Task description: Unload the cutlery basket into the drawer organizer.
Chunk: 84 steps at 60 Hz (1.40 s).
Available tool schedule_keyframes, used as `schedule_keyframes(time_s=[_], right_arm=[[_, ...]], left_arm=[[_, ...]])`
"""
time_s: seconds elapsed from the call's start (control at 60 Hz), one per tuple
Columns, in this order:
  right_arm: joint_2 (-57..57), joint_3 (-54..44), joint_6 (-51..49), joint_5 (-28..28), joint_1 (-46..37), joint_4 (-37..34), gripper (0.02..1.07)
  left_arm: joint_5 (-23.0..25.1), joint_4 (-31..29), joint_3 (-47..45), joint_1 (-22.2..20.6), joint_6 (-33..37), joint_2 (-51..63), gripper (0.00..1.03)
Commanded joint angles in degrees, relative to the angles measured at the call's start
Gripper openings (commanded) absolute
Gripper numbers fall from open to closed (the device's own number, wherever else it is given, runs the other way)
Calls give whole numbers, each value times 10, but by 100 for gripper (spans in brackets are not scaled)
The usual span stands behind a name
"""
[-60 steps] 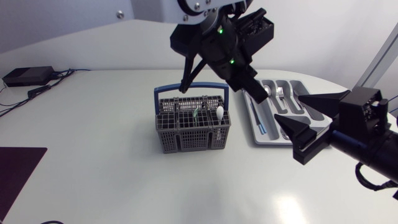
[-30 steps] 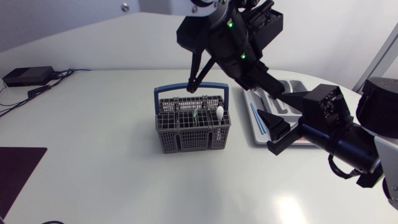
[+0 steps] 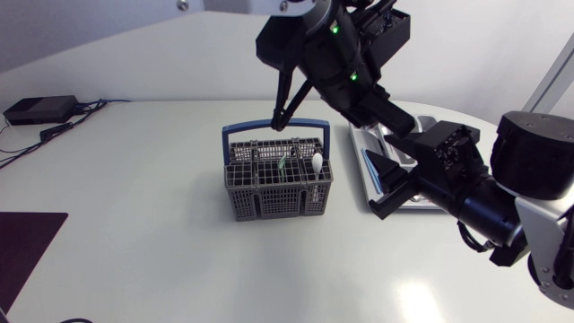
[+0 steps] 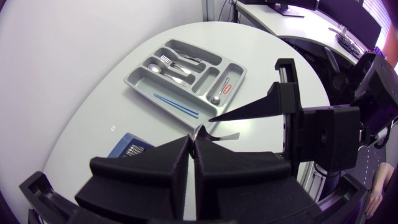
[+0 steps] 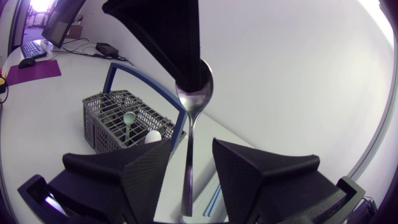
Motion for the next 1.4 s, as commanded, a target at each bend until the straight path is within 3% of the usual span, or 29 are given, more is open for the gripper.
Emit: schedule_keyframes(time_s=[0.0, 0.2, 0.5, 1.067, 1.15, 1.217, 1.267, 1.383], right_arm=[[7, 11, -6, 7, 6, 12, 43], [11, 14, -7, 14, 10, 17, 39], [18, 20, -8, 16, 24, 11, 15], [7, 7, -9, 16, 38, -1, 10], [6, 5, -9, 14, 38, -2, 10], [3, 4, -9, 10, 38, -5, 10], [-1, 3, -9, 2, 38, -12, 10], [-12, -3, -10, -14, 29, -24, 10]], left_arm=[[6, -6, 19, -4, -17, 17, 4], [6, -8, 17, -5, -16, 18, 4], [6, -10, 14, -4, -15, 16, 4], [7, -9, 8, -5, -15, 10, 6], [7, -8, 10, -4, -17, 7, 20], [7, 0, 11, -1, -18, 0, 40], [8, 10, 10, 2, -21, -9, 62], [8, 30, 11, 17, -25, -26, 84]])
